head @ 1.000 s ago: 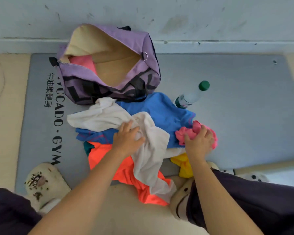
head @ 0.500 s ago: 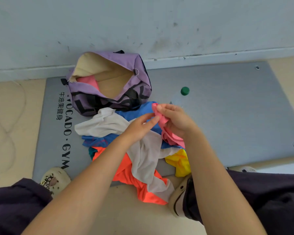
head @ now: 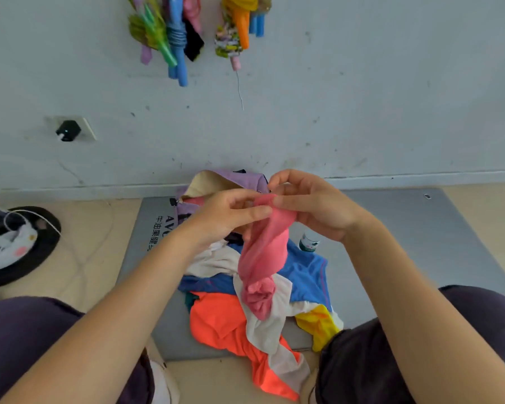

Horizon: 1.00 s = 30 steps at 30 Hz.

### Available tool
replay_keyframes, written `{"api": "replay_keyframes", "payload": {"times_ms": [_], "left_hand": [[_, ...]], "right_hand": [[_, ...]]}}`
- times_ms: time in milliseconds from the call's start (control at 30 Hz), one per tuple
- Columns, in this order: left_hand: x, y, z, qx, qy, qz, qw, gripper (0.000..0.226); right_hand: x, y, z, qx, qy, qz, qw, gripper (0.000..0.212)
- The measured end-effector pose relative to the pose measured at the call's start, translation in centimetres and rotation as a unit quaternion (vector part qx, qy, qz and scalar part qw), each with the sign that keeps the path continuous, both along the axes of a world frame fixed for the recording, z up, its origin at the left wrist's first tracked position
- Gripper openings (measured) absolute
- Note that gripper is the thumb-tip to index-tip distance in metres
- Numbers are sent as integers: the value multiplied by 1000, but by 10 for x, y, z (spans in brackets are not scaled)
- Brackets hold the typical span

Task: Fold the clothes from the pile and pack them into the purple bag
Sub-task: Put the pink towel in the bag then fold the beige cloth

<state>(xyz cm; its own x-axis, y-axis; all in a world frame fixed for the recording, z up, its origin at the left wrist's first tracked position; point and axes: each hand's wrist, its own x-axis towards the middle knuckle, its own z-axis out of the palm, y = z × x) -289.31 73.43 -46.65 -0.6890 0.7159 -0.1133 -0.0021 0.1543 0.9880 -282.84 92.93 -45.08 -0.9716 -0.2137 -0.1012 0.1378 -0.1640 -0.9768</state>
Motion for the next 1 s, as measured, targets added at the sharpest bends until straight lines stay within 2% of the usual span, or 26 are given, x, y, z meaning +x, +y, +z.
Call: {"api": "replay_keyframes", "payload": {"times_ms": [67, 133, 200, 300, 400, 533, 600, 700, 900, 933, 1000], "left_hand": [[0, -13, 16, -17, 38, 19, 999, 9], [1, -24, 23, -38, 78, 22, 996, 11], [4, -33, 27, -61, 106, -11, 992, 13], [13, -40, 20, -75, 95, -48, 991, 14], [18, -46, 3, -68, 96, -10, 993, 19], [24, -52, -12, -106, 31, -43, 993, 25], [29, -47, -17, -105, -4, -57, 993, 29], [34, -40, -19, -44, -27, -36, 998, 17], [31, -37, -14, 45, -38, -27, 998, 8], [28, -38, -13, 40, -34, -28, 998, 8], [23, -42, -13, -37, 25, -50, 998, 7]], "right_hand": [[5, 1, 17, 18, 15, 1, 1000, 21], [9, -1, 24, 74, 8, 7, 997, 21], [13, -5, 23, 173, -5, 40, 984, 19], [19, -15, 12, 259, -39, 102, 960, 9], [23, -20, 2, 237, -40, 85, 967, 13], [28, -27, -23, 98, -24, -4, 995, 13], [30, -32, -29, 119, -18, -6, 993, 13], [33, -34, -27, 123, -8, -8, 992, 12], [32, -30, -22, 96, 17, -96, 991, 25], [31, -27, -21, 95, 19, -118, 988, 22], [28, -18, -21, 112, 18, -161, 980, 9]]}}
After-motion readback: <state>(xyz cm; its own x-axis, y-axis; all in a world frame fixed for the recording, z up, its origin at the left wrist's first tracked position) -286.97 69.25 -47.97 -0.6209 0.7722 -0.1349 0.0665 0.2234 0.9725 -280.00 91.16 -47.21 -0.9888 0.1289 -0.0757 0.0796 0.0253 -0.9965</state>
